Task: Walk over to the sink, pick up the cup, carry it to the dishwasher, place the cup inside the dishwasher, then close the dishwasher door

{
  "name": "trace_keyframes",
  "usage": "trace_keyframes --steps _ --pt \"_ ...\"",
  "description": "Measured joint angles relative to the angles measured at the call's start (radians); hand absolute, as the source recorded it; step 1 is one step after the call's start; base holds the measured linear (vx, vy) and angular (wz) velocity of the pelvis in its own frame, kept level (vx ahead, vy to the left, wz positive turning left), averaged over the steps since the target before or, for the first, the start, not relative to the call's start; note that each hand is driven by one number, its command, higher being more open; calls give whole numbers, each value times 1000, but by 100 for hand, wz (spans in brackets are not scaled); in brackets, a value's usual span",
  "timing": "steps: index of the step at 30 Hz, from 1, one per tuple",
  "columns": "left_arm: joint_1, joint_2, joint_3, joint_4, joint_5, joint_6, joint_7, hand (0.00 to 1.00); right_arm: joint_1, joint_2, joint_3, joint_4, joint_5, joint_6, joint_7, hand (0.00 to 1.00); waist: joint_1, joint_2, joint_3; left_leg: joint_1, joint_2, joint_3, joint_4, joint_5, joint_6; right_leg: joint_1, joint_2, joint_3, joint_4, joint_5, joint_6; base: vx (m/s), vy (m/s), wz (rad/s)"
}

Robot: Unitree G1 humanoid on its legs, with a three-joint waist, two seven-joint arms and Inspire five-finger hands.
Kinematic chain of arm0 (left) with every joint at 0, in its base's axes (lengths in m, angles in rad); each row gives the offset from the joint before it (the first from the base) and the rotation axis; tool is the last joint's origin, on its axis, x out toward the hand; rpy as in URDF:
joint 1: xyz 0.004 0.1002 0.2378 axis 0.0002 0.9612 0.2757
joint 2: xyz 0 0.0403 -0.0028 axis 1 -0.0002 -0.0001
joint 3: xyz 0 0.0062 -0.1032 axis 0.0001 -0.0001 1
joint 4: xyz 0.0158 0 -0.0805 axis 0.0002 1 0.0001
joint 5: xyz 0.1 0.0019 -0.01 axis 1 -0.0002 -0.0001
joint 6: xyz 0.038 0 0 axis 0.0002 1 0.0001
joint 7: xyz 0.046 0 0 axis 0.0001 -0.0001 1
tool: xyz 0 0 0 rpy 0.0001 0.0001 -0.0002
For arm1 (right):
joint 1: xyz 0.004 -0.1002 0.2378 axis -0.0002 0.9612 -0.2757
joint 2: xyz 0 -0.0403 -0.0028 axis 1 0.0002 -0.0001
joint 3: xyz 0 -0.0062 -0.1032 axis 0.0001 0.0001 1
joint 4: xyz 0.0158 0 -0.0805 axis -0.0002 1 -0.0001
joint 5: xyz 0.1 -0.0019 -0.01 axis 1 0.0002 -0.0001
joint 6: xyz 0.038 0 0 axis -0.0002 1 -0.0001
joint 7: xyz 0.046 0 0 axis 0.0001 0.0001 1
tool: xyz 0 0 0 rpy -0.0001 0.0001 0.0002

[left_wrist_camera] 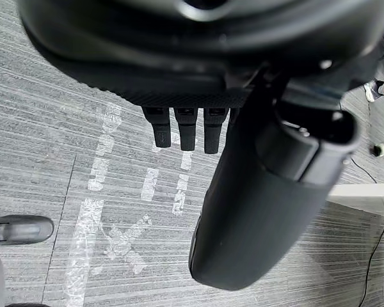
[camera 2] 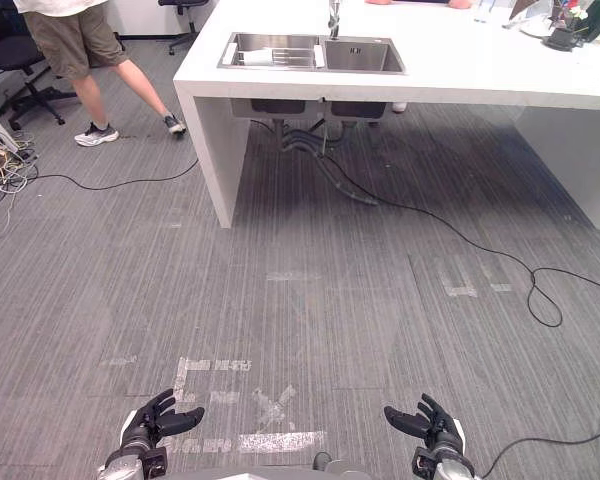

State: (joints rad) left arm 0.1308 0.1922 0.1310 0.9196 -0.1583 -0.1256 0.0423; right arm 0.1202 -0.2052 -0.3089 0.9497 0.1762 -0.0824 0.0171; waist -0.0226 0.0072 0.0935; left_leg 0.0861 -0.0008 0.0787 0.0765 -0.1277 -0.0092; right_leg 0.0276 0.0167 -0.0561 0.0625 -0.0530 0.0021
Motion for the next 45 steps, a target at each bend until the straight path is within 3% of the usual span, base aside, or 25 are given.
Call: trace_keyframes --steps 6,20,22,26,30,33,35,36,37,38,39,41,42,44,45 --pt "25 0 0 0 0 0 -7 90 6 -18 0 -18 0 0 9 90 -17 2 1 0 0 1 0 0 0 1 0 -2 -1 0 0 0 0 0" --pt "27 -18 -3 -94 -40 0 -10 90 -12 -23 1 -77 6 1 8 90 -18 20 34 -24 2 23 18 -11 -5 -33 0 13 22 -8 2 -5 1 -3" --pt "26 -20 -5 -134 -46 -1 -8 90 -30 -23 1 -95 10 1 4 90 -17 23 53 -54 7 41 61 -44 8 -74 0 20 86 -52 6 -50 2 -16" --pt "43 -25 -24 -178 -78 -1 4 90 -30 -26 5 -141 28 1 -16 90 -24 13 76 -91 -17 67 207 -164 46 -187 -61 -2 387 -224 34 22 24 -13" --pt "38 -17 -51 -227 -89 -2 23 90 -25 -20 28 -141 27 8 -23 90 -27 17 99 -54 -25 44 243 -222 71 -317 -108 -49 726 -248 45 233 25 12" --pt "30 -18 -50 -229 -103 -2 42 90 -40 -28 54 -144 27 12 -20 90 -30 23 115 11 1 39 233 -264 46 -416 -116 -93 725 -284 30 471 -37 4" --pt "-11 -24 -50 -199 -119 -2 46 90 -65 -54 62 -143 27 12 -20 90 -53 75 147 86 74 15 158 -262 20 -523 -71 -139 592 -242 15 592 -116 30" --pt "-19 -21 -50 -193 -120 -3 46 90 -66 -55 62 -143 27 12 -20 90 -59 73 148 97 82 10 150 -256 2 -542 -62 -137 531 -201 20 601 -167 49" --pt "-27 -11 -50 -189 -122 -6 46 90 -61 -59 63 -144 27 12 -21 90 -65 52 145 128 84 0 147 -256 -29 -554 -63 -115 392 -47 7 682 -218 49" --pt "-29 -11 -50 -177 -124 -9 45 90 -52 -67 63 -142 27 12 -24 90 -74 47 142 155 92 -10 161 -270 -54 -543 -72 -118 413 68 -56 855 -294 42" --pt "-50 -25 -51 -159 -128 -10 43 90 -73 -79 62 -135 27 15 -32 90 -75 69 144 125 129 -15 277 -236 -114 -544 -59 -144 511 -37 -70 723 -259 24" --pt "-62 -36 -51 -159 -128 -12 44 90 -82 -80 63 -140 27 14 -34 90 -76 66 148 68 142 -16 449 -142 -105 -500 -52 -150 516 -86 -80 619 -237 13" --pt "-62 -56 -51 -171 -139 -13 44 90 -80 -78 85 -138 28 13 -34 90 -73 65 151 -54 188 -21 762 -5 -97 -379 -32 -163 444 -113 -96 672 -253 17" --pt "-55 -65 -51 -198 -140 -15 43 90 -76 -58 98 -144 31 7 -36 90 -61 55 159 -156 253 21 1019 -12 -85 -239 -3 -164 355 -114 -97 612 -217 6" --pt "-48 -75 -51 -246 -140 -15 44 90 -66 -36 101 -178 40 -4 -39 90 -38 33 171 -243 292 80 1137 -29 -57 -120 3 -157 274 -119 -106 531 -177 -5"
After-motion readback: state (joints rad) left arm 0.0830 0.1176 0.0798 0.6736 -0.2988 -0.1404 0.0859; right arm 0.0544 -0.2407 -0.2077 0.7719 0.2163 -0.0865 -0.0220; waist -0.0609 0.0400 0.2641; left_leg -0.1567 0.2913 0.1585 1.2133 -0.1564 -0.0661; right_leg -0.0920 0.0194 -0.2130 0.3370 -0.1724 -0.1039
